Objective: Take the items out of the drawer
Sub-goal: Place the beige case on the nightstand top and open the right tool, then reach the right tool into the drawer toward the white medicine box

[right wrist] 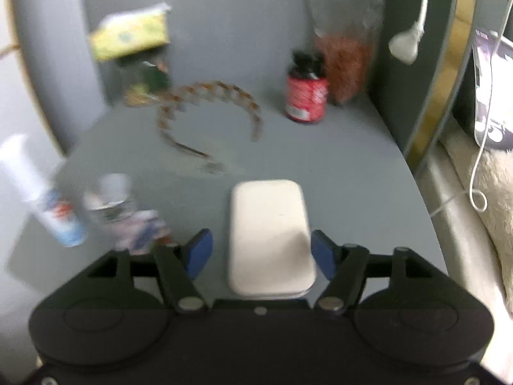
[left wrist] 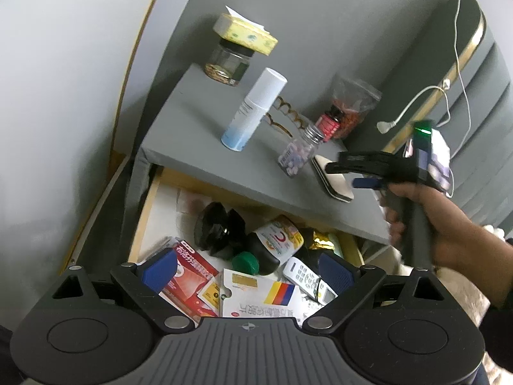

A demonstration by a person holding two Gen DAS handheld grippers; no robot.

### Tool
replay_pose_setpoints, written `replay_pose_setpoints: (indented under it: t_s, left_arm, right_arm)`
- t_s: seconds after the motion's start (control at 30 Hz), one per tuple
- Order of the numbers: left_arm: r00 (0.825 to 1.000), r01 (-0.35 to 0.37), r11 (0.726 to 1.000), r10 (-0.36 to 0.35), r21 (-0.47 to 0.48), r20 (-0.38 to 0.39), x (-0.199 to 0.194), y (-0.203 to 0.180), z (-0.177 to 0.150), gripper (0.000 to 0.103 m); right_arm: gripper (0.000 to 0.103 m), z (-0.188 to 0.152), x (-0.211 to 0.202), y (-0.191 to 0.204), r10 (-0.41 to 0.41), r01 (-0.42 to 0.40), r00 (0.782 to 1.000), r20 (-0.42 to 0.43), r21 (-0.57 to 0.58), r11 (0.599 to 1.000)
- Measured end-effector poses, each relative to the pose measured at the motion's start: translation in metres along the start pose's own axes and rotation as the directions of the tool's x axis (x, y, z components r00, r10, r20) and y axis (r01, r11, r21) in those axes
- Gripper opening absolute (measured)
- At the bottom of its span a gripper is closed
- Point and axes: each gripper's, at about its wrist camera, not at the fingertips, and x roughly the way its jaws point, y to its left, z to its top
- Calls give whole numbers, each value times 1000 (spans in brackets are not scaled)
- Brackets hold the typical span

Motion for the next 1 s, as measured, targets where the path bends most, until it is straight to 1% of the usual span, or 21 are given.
replay_pose_setpoints:
  t_s: [0.07,0.13,0.17,0.2,0.23,0.27,0.3,0.33,0.37,0.43,0.5,0.57,0.63,0.73,0.8,0.87,0.9,0.97,1.0]
  left_arm:
    - [1000,-6,1000,6,1,2,-1,2,0,93]
    - [1000,-13,1000,12,3,3,-2,4,0,93]
    - [1000,-15,1000,15,2,4,-3,5,0,93]
    - [1000,-16,1000,16,-2,5,-4,7,0,93]
    - [1000,-16,1000,16,-6,5,-4,8,1,93]
    - [1000,-17,1000,17,-11,5,-4,9,1,93]
    - [1000,-19,1000,19,-17,6,-5,10,1,93]
    - [1000,-21,1000,21,-20,7,-5,10,1,93]
    - [1000,-20,1000,20,-24,7,-5,10,2,93]
    - [1000,-19,1000,20,-23,2,-3,8,2,93]
    - [1000,-18,1000,18,-13,-6,-2,6,1,93]
    - [1000,-18,1000,17,-6,-9,-1,5,1,93]
    - [1000,-17,1000,17,-2,-12,0,4,1,93]
    - [1000,-20,1000,20,-13,-16,0,7,1,93]
    - [1000,-17,1000,17,-24,-19,0,10,1,93]
    - [1000,-14,999,13,-35,-21,0,12,1,93]
    - [1000,-11,999,10,-40,-23,0,13,2,93]
    - [1000,-9,999,8,-43,-27,1,13,2,93]
    - [1000,-8,999,6,-42,-30,1,13,2,93]
  right_arm:
    - [67,-11,-27,2,85,-84,996,8,-77,993]
    - [67,-23,-51,4,167,-164,986,2,-153,975]
    - [70,-27,-61,5,201,-198,980,-3,-182,963]
    - [73,-32,-66,4,229,-228,973,-18,-201,953]
    - [77,-40,-72,5,270,-275,961,-52,-226,935]
    - [77,-46,-75,6,299,-310,951,-82,-245,919]
    - [77,-51,-73,8,306,-327,945,-118,-260,909]
    - [77,-60,-69,11,311,-350,934,-174,-281,893]
    - [77,-66,-64,13,315,-367,925,-211,-292,883]
    - [77,-79,-49,16,314,-396,905,-287,-296,869]
    - [75,-90,-29,22,316,-432,871,-377,-277,858]
    - [75,-103,-12,32,308,-456,846,-435,-292,841]
    - [75,-112,3,46,283,-477,829,-483,-346,808]
    - [75,-125,16,63,247,-500,811,-530,-409,763]
    - [80,-129,21,68,239,-515,798,-554,-420,747]
    - [85,-129,28,73,255,-551,767,-589,-401,732]
    - [87,-129,31,74,250,-557,760,-600,-402,727]
    - [97,-129,38,76,237,-566,747,-622,-406,718]
    - [100,-128,40,77,221,-563,746,-628,-417,714]
